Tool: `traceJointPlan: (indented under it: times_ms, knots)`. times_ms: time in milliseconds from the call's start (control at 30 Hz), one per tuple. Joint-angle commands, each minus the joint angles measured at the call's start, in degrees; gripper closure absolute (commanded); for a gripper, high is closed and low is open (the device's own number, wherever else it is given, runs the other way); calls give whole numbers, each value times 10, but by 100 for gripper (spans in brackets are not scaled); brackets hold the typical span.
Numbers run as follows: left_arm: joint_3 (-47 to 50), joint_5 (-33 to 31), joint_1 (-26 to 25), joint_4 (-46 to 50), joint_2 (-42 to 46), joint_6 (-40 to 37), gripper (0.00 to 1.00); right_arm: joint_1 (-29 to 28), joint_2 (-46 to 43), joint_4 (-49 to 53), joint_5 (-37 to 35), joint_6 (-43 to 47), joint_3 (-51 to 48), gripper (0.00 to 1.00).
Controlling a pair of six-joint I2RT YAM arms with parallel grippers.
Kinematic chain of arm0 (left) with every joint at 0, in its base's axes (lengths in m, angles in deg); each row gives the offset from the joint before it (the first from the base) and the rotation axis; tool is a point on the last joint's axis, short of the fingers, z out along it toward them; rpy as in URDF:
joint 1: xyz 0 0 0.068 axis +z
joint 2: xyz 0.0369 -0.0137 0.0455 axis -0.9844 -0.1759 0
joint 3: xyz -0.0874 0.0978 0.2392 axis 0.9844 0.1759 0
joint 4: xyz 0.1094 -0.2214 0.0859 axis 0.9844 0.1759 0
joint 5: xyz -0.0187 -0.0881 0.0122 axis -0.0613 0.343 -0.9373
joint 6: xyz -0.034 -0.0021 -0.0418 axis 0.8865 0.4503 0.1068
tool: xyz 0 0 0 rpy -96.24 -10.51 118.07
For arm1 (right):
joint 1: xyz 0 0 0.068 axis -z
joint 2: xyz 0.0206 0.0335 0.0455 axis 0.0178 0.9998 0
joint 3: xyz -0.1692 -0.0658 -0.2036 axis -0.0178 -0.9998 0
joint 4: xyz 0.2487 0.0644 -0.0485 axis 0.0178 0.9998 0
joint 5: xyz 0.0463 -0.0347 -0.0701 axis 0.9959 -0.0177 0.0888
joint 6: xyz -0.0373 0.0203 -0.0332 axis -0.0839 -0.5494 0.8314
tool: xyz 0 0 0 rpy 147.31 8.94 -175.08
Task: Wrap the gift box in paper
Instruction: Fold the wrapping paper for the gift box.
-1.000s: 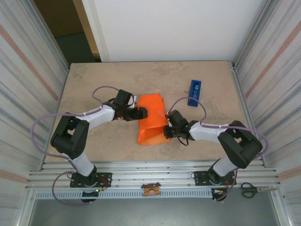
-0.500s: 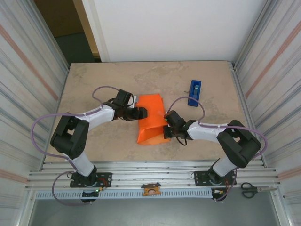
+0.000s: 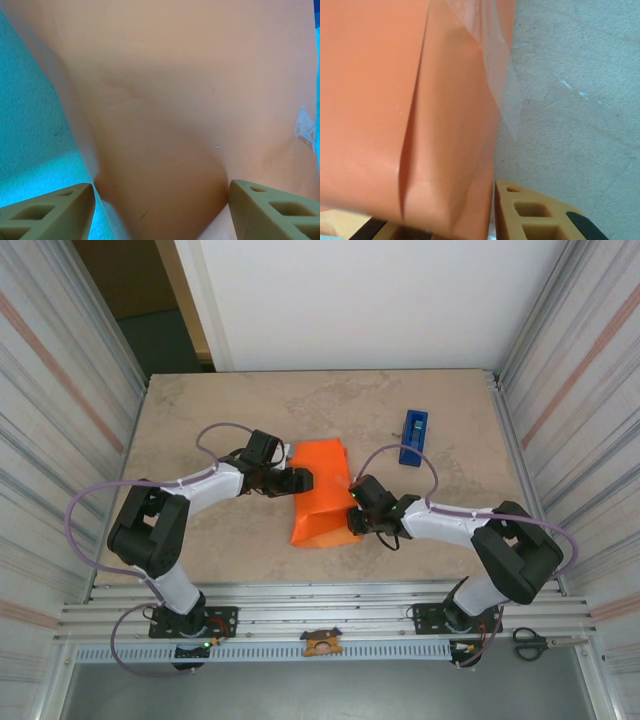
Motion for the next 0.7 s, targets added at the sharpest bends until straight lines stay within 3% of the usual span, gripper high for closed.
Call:
traceJointPlan:
  times_ms: [0,100,400,567,667]
  knots:
    - [1,1,3,22,-13,-7,29,-9,-12,25,-3,-9,-12,77]
    - [1,2,3,21,-13,-6,30,-9,-3,23,-6,-13,-17,79]
    - [1,6,3,22,-8,-4,31,-12,26,12,-10,-32,-10,99]
    - [1,6,3,24,-7,-4,31,-16,19,19,-22,-39,-7,100]
    - [3,5,2,23,-7,-4,31,-21,6,32,-31,-40,-11,89]
